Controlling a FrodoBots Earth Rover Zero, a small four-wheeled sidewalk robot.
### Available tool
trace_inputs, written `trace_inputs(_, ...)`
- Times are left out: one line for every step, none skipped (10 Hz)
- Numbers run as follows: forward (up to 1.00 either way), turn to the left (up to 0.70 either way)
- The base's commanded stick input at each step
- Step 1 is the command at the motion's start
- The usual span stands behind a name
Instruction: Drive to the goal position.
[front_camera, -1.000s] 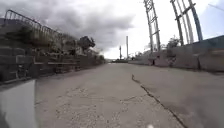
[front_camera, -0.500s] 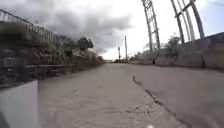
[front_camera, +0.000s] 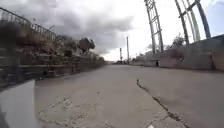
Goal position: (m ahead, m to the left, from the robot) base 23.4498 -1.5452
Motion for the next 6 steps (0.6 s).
trace_inputs(0.7,0.0)
trace_inputs(0.7,0.0)
trace_inputs(0.7,0.0)
trace_inputs(0.7,0.0)
trace_inputs(0.7,0.0)
trace_inputs(0.7,0.0)
